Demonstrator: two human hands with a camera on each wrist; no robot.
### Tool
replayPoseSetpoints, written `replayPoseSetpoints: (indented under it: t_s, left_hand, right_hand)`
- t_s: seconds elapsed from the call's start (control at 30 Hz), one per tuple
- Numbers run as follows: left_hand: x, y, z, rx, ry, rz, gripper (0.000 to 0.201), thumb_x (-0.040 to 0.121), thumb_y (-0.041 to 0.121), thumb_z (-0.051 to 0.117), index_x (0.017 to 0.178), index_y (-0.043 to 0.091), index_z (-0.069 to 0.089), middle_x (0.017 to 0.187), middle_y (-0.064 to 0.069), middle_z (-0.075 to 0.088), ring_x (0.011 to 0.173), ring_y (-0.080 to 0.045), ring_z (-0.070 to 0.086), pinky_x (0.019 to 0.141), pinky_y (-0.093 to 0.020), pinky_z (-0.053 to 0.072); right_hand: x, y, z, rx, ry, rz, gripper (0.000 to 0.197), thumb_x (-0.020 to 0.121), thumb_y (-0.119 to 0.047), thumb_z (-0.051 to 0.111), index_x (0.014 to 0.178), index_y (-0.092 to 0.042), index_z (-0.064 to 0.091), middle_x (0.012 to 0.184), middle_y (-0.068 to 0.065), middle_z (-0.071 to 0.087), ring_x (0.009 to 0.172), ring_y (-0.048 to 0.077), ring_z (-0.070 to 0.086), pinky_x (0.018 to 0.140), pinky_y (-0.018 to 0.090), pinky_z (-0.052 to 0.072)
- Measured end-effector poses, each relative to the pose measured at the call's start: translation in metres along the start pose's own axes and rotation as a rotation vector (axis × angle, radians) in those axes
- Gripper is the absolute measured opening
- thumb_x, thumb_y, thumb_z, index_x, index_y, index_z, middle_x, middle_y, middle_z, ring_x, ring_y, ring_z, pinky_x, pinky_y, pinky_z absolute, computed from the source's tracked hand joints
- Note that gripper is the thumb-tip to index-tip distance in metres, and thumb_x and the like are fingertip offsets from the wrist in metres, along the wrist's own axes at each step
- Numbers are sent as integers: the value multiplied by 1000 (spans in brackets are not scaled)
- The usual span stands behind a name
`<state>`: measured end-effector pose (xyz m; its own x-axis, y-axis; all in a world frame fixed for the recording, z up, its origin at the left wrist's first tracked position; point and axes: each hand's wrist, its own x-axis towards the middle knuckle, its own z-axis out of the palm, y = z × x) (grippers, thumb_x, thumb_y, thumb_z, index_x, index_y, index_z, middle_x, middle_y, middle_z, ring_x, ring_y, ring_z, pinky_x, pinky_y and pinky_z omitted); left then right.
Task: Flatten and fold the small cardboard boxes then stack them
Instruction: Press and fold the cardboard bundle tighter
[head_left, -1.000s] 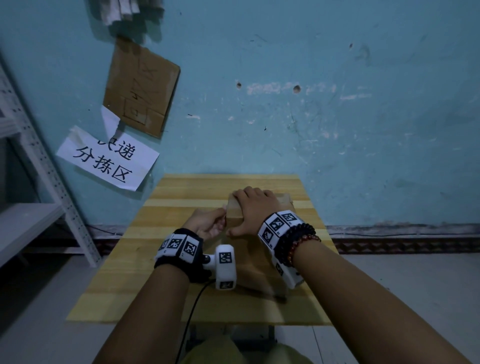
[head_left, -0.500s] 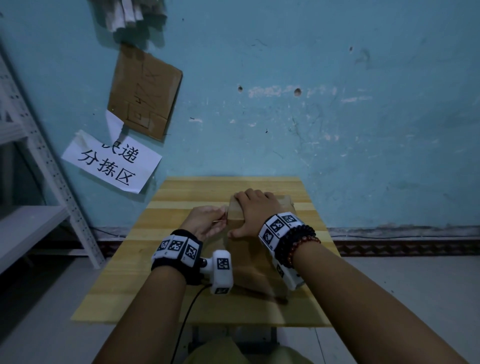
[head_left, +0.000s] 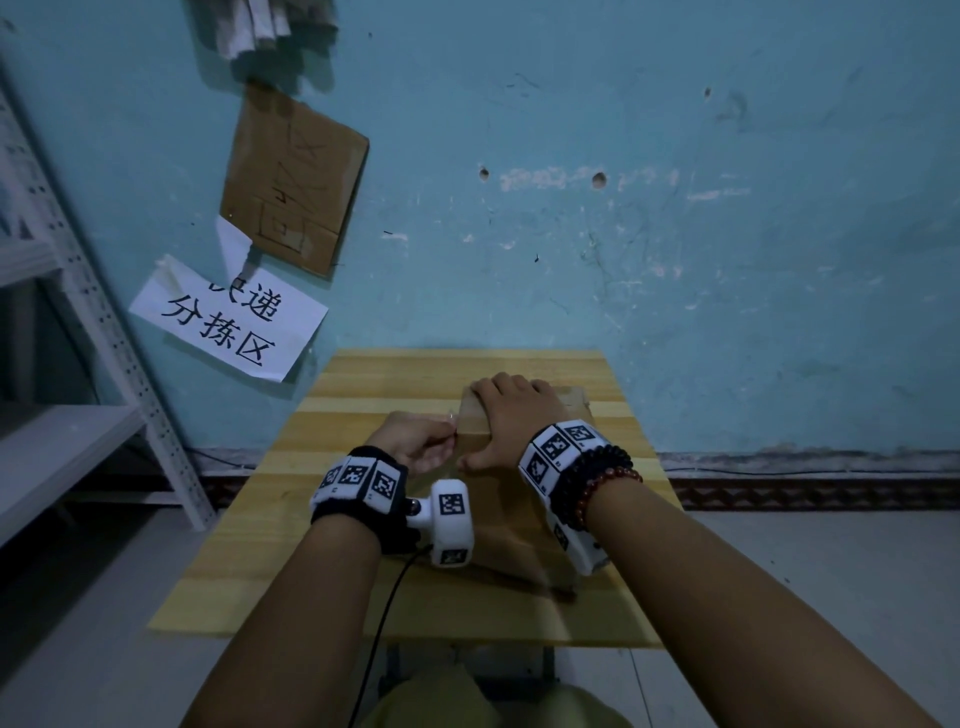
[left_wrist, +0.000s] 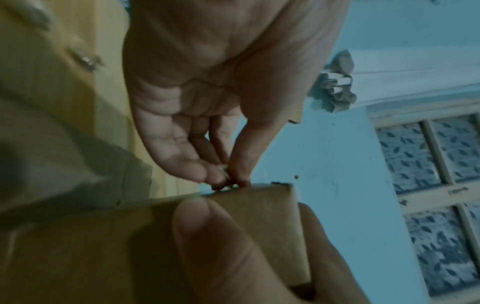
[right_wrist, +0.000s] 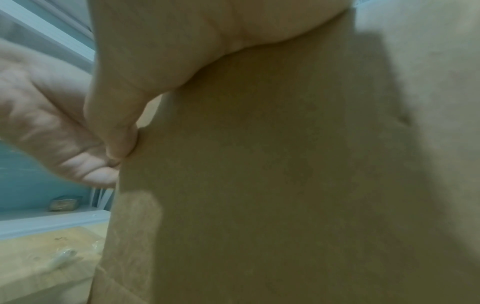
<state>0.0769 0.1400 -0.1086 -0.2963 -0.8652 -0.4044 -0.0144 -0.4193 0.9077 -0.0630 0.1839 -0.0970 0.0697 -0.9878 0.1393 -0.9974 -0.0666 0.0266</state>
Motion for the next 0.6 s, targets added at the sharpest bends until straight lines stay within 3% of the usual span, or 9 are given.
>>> replayPoseSetpoints:
  t_s: [0.1, 0.23, 0.3, 0.43, 0.53, 0.6]
  left_hand:
    - [1, -6, 1, -93, -24, -48, 25, 94, 2, 48, 69, 7, 48, 32, 1, 52, 34, -7, 51, 36, -11, 43]
    - [0, -13, 4, -176, -9, -20, 26, 94, -3, 44, 70, 6, 49, 32, 1, 52, 50, -10, 46, 39, -14, 43]
    - [0, -11, 4, -133, 19, 17, 25, 92, -5, 47, 69, 6, 50, 34, 1, 55, 54, -11, 48, 38, -13, 45]
    - [-2, -3, 0, 59, 26, 106, 25, 91, -1, 53, 67, 4, 56, 35, 2, 56, 33, -4, 54, 38, -12, 46]
    - [-2, 1, -4, 129, 11, 111, 25, 91, 3, 55, 66, 4, 58, 38, 1, 58, 36, -6, 56, 41, -14, 48]
    - [-1, 0, -5, 132, 18, 87, 25, 91, 4, 55, 66, 7, 58, 39, 1, 59, 42, -8, 56, 50, -18, 49]
  right_hand:
    - [0, 1, 0, -6, 9, -2, 87, 69, -67, 60, 136, -20, 29, 132, 5, 41, 123, 25, 40, 106, 43, 29]
    - [0, 1, 2, -3, 23, -4, 87, 68, -67, 60, 135, -20, 30, 132, 4, 42, 122, 25, 41, 106, 43, 30]
    - [1, 2, 2, -3, 21, -3, 87, 67, -67, 60, 134, -21, 30, 131, 4, 42, 123, 25, 41, 106, 43, 30]
    - [1, 2, 3, 1, 14, 2, 88, 68, -67, 60, 135, -21, 29, 132, 4, 41, 124, 25, 40, 106, 43, 29]
    - [1, 1, 2, -7, 12, 4, 89, 67, -69, 60, 136, -21, 29, 133, 4, 41, 124, 26, 40, 107, 43, 29]
    - [1, 0, 2, -9, 6, 5, 89, 67, -69, 60, 136, -21, 29, 133, 4, 41, 125, 26, 39, 107, 43, 29]
